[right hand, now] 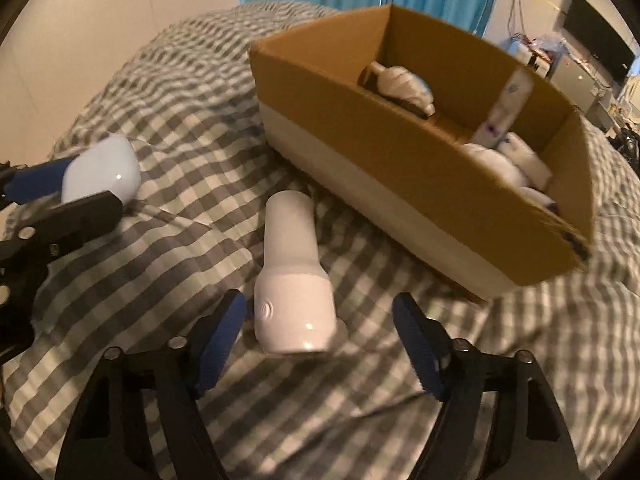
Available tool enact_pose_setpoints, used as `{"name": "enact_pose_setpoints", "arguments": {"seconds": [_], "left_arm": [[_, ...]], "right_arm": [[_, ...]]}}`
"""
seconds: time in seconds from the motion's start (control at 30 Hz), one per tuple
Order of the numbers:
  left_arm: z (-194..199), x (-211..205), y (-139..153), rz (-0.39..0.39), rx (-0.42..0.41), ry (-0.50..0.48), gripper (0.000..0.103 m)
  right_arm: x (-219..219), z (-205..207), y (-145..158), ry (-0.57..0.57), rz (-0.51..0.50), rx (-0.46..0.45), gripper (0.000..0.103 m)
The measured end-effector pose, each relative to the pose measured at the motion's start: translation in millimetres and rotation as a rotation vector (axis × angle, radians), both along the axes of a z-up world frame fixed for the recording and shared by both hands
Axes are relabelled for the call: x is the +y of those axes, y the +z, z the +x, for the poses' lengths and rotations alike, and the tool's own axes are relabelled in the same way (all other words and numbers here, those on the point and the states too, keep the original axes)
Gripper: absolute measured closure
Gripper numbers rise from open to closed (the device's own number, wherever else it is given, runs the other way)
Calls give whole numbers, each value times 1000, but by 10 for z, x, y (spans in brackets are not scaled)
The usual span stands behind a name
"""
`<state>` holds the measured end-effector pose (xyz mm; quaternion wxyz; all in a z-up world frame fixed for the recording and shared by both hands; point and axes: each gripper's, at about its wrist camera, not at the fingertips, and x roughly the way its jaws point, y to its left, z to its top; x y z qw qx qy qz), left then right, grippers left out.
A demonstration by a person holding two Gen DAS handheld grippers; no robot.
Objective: Organize objects
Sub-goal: 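Grasp the pale blue earbud case with the left tool while the right tool grasps the white bottle, then carry the earbud case and white bottle over the box with both tools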
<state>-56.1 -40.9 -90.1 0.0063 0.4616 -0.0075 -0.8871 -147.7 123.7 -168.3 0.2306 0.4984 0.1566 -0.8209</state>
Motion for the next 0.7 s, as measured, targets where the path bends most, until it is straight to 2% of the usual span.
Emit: {"name": "enact_pose_setpoints", "arguments": {"seconds": [0.17, 0.3, 0.43, 0.7], "left_arm": [[-46, -17, -111, 16, -34, -9, 50], [-60, -17, -125, 17, -39, -9, 50], [-23, 8, -90, 3, -34, -11, 50], [128, 82, 77, -8, -5, -19, 50]], "right_arm": [[-152, -118, -129, 29, 11, -29, 44], [-209, -159, -186, 47, 10, -51, 60], [-192, -113, -154, 44, 15, -37, 60], [6, 125, 105, 4, -17, 3, 60]]}}
